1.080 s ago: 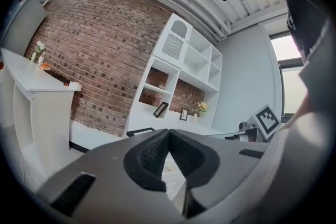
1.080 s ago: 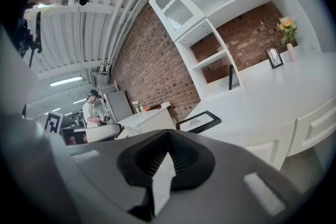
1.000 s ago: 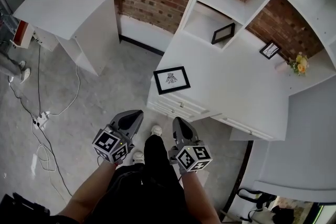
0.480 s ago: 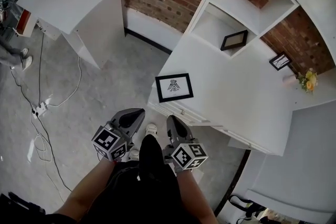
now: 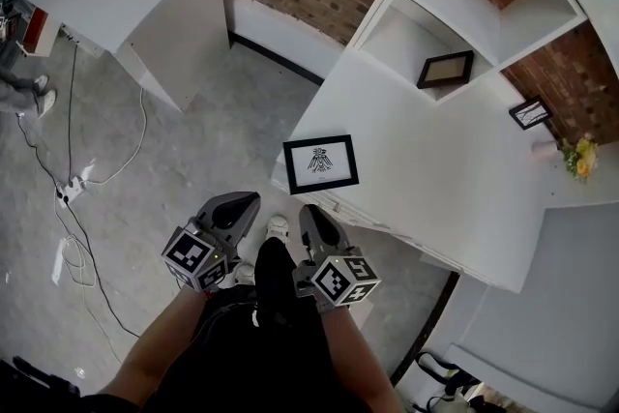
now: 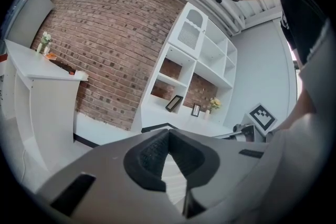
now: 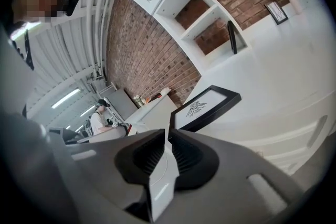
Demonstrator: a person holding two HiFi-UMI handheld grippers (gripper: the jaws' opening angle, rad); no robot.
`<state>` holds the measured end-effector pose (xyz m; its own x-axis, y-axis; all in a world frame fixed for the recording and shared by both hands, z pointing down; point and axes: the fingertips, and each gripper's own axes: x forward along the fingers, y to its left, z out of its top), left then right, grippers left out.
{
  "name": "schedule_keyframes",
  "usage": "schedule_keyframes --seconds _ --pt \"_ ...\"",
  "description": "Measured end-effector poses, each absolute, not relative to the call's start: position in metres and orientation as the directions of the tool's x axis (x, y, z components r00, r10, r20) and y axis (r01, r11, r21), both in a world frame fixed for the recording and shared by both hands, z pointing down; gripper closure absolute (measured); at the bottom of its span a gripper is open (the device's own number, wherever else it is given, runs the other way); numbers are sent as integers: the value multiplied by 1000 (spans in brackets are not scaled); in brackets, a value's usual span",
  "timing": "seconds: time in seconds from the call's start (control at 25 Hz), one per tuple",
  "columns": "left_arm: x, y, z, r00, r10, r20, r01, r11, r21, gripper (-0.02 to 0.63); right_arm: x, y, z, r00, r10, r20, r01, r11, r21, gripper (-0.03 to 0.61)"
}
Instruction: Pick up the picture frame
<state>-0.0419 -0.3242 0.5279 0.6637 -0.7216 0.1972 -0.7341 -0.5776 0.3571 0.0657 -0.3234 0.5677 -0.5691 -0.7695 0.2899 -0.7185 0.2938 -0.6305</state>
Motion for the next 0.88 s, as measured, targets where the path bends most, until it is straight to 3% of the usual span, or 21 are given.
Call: schedule_keyframes --seconds 0.28,0.52,0.88 --pt "-47 -346 538 645 -733 214 -749 -551 368 612 66 -335 585 -583 -755 300 -589 138 -796 481" --pt "-47 -354 546 639 -733 233 -753 -534 384 612 60 -345 592 -623 -744 240 -399 39 -916 391" --pt "-52 -359 558 620 -736 271 -768 -500 399 612 55 -367 601 -607 -779 158 -220 -27 -975 383"
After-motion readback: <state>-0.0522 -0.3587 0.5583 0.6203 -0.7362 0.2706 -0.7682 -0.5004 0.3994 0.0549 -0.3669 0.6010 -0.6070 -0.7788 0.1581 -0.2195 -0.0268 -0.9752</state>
